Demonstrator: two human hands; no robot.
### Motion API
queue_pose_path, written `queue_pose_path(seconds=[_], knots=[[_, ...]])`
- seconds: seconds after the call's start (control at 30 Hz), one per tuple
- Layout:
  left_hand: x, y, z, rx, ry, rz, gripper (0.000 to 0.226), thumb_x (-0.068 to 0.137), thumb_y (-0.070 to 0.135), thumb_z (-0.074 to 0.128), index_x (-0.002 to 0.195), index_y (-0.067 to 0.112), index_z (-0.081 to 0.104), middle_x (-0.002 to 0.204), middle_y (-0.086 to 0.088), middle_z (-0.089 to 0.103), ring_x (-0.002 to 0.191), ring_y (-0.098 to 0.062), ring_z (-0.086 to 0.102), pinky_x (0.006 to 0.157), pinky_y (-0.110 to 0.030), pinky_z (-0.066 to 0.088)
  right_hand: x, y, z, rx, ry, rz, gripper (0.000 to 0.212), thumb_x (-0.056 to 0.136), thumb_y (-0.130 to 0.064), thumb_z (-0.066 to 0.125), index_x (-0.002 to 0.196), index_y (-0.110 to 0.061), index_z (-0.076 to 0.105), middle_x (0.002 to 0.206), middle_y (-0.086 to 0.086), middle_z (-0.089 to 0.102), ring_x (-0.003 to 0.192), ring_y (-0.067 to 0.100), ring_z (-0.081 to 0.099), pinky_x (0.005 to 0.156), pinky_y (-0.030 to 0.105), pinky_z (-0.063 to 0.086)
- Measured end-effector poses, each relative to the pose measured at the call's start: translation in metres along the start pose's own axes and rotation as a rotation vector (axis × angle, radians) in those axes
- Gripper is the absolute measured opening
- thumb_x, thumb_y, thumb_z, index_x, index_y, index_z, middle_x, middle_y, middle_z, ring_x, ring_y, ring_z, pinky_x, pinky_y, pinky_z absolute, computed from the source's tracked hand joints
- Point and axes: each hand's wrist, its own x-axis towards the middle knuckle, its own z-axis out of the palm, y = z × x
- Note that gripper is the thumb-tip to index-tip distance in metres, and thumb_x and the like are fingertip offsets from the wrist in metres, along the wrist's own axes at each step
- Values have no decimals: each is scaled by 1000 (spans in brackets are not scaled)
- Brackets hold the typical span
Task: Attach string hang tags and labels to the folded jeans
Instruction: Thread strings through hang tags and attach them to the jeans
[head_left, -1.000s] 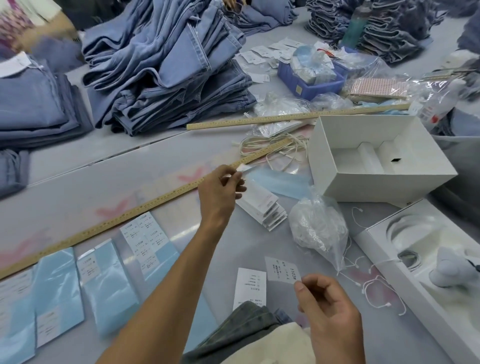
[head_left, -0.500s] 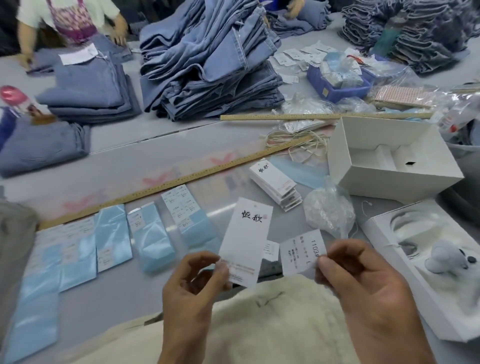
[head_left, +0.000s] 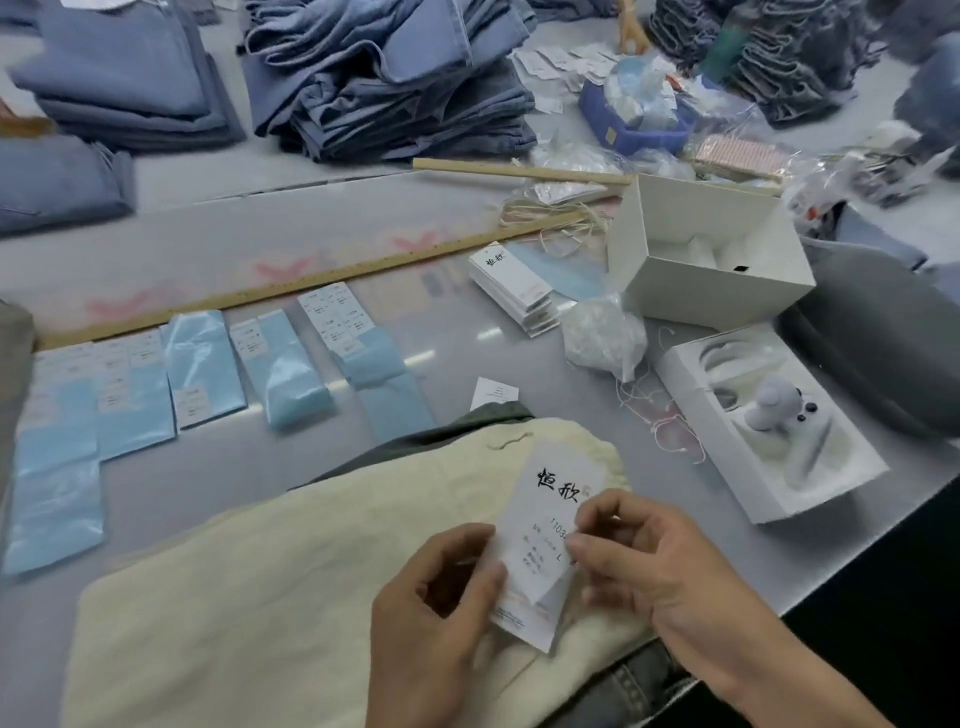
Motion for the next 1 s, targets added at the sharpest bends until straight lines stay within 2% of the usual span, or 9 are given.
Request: queue_pose_path(seconds=[0.13,0.3,0.47,0.63,0.73,0.83,0.93,1.0], knots=[[-5,-5,-3,-11,-21,-44,40,83,-11,72,88,28,83,87,-2,79,83,-14,76,68,-15,54,3,7,-2,-83,36,48,16,78,-1,79,76,-15,71,69,8,61,56,12,52,47,22,49],[-4,-6,-7,-18,-34,-40,42,87,-17,63,85,20,83,91,-2,80,86,-10,75,71,-12,53,6,7,3,-187,6,23,16,81,2,77,81,-10,68,68,5,61,55,14,49,44,23,46],[-2,-7,-7,-95,-46,-90,45,89,-17,61,90,22,82,95,-5,79,90,-14,75,69,-21,57,5,1,4,-329,-48,-79,19,85,1,76,79,-15,69,71,3,63,54,13,50,46,26,47],[0,-11,-7,-75,-64,-86,42,89,-13,65,92,26,82,96,-3,79,91,-15,75,71,-27,59,6,0,2,-301,-89,-77,18,85,1,75,78,-15,70,72,3,64,54,13,49,46,26,46],[0,-10,-10,-139,-73,-134,38,88,-12,68,92,24,83,95,-5,79,88,-15,75,67,-26,59,9,4,-2,-266,-25,-44,15,83,2,75,78,-10,68,72,9,61,54,15,47,44,26,43],[0,-4,-9,-223,-76,-171,28,78,8,72,98,26,80,94,-8,77,88,-20,76,63,-34,61,12,7,-5,-329,46,-57,17,83,2,75,76,-11,68,71,9,63,54,13,49,43,26,44],[6,5,-6,-220,-96,-195,43,71,21,80,108,42,72,91,-9,75,79,-20,75,54,-38,60,13,7,-2,-489,37,-113,19,85,-1,75,78,-18,68,71,-1,67,54,11,52,45,26,47],[13,11,-2,-181,-112,-239,59,66,30,90,118,43,64,88,-10,75,69,-20,72,51,-38,59,11,7,-1,-570,1,-145,20,85,-5,75,79,-23,69,74,-3,68,59,9,55,49,25,49]])
